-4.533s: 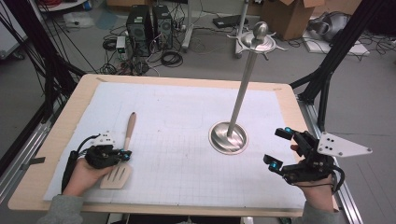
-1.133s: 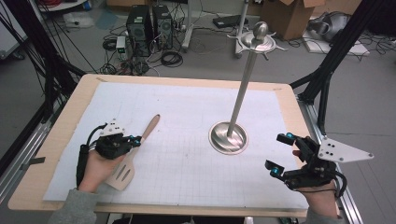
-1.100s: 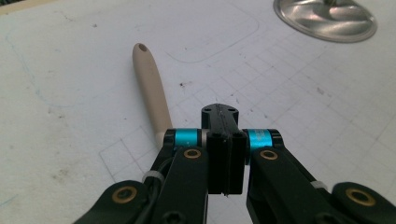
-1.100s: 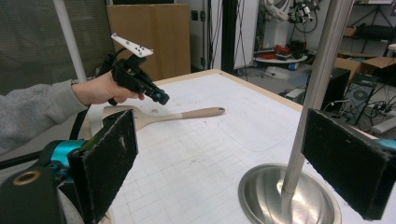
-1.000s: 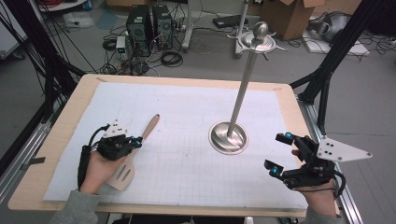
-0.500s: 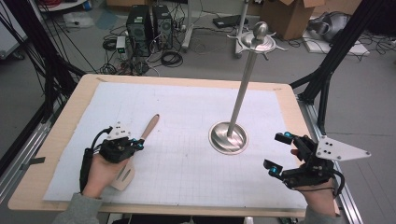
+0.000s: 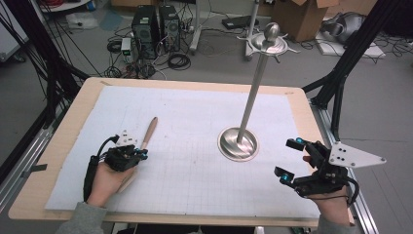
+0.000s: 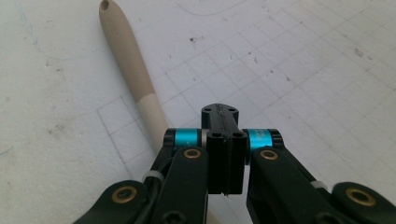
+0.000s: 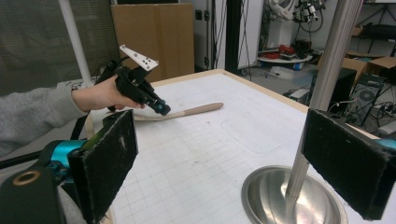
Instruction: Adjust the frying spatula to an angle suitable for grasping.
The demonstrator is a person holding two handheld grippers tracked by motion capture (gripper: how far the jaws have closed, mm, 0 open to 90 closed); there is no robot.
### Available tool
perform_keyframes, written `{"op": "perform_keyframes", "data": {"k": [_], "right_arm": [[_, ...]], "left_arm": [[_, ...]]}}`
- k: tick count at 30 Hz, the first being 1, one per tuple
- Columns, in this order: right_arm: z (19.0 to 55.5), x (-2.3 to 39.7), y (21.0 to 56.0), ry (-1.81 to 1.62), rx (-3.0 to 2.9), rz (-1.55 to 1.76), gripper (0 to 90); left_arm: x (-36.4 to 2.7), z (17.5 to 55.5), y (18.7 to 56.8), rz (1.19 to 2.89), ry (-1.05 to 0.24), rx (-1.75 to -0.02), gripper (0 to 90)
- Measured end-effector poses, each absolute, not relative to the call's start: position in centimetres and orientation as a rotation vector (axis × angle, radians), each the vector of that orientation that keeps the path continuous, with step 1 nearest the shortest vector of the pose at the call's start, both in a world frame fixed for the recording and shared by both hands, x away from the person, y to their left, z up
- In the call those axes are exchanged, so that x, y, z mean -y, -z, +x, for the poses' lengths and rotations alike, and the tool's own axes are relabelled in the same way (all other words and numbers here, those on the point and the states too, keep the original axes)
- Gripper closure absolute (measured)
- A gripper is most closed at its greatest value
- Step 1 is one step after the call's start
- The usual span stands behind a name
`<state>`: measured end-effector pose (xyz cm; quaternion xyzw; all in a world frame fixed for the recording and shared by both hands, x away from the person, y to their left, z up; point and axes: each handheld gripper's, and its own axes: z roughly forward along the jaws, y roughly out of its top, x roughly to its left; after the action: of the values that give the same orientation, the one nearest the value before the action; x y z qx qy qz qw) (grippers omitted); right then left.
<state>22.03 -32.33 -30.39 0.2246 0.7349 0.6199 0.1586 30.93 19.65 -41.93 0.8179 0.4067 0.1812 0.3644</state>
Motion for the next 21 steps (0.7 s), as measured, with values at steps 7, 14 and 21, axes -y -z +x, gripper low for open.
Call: {"op": "perform_keyframes", "data": {"k": [7, 14, 21], "right_arm": [[22.2, 32.2, 30.4, -1.769, -2.105, 0.635, 9.7], [22.2, 32.1, 30.4, -1.769, -2.106, 0.628, 9.7], [22.1, 32.1, 30.4, -1.768, -2.111, 0.636, 9.7]], "left_arm": [[-19.6, 31.2, 42.3, 2.152, -0.445, -1.066, 89.8], [-19.8, 31.3, 42.7, 2.181, -0.441, -1.082, 89.8], [-20.2, 31.4, 43.0, 2.184, -0.428, -1.085, 89.8]]}}
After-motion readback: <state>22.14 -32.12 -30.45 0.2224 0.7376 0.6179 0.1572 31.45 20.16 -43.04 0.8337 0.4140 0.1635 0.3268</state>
